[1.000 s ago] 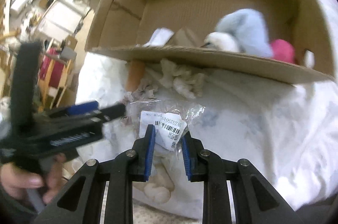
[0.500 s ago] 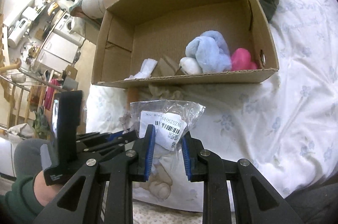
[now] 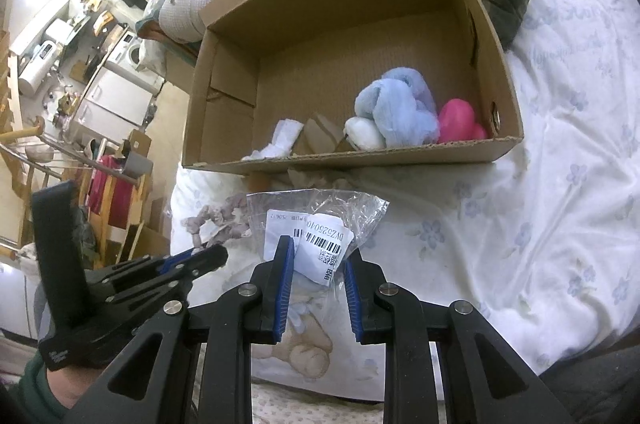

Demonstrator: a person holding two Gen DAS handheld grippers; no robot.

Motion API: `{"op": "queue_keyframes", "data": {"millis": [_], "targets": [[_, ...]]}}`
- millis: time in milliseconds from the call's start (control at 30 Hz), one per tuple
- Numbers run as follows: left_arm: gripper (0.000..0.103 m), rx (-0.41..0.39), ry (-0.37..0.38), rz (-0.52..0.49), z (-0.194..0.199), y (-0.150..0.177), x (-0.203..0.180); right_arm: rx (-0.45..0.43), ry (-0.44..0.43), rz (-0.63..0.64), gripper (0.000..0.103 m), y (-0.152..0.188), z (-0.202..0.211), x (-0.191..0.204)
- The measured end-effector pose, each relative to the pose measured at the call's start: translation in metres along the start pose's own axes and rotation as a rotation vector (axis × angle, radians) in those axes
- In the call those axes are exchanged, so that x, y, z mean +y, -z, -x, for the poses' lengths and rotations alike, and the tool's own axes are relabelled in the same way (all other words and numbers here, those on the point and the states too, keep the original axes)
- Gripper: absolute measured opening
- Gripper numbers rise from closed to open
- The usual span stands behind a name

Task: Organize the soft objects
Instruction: 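Grasp the clear barcode bag with the right tool while the left tool grasps a beige scrunchie, then carry the bag and scrunchie over the box with both tools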

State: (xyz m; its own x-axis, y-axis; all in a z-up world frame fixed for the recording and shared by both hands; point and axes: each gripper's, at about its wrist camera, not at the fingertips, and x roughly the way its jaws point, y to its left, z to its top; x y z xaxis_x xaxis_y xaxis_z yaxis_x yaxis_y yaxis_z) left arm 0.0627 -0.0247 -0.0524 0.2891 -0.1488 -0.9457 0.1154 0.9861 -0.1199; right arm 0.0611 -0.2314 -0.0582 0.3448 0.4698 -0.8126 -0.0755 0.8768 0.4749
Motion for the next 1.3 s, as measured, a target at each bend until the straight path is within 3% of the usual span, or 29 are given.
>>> {"op": "queue_keyframes", "data": {"millis": [300,667,900,1067,1300], "targets": [[0.007,-0.098,0.019,-0.011,0.042,0.002,-0.012,-0.047,-0.093,-0.048,0.026,-0.004,0.028,-0.005],[0.007,-0.218,-0.002,-0.010,0.084,-0.039,-0.008,-0.145,-0.121,-0.001,0.026,-0.038,0.068,0.003],[0.007,-0.239,-0.024,-0.020,0.081,-0.070,-0.006,-0.181,-0.092,0.048,0.026,-0.061,0.073,0.002],[0.007,-0.241,-0.034,-0.051,0.073,-0.087,-0.010,-0.188,-0.140,-0.003,0.026,-0.079,0.061,-0.015],[0.007,-0.219,-0.038,-0.063,0.042,-0.104,-0.009,-0.161,-0.132,-0.046,0.026,-0.088,0.034,-0.028]]}}
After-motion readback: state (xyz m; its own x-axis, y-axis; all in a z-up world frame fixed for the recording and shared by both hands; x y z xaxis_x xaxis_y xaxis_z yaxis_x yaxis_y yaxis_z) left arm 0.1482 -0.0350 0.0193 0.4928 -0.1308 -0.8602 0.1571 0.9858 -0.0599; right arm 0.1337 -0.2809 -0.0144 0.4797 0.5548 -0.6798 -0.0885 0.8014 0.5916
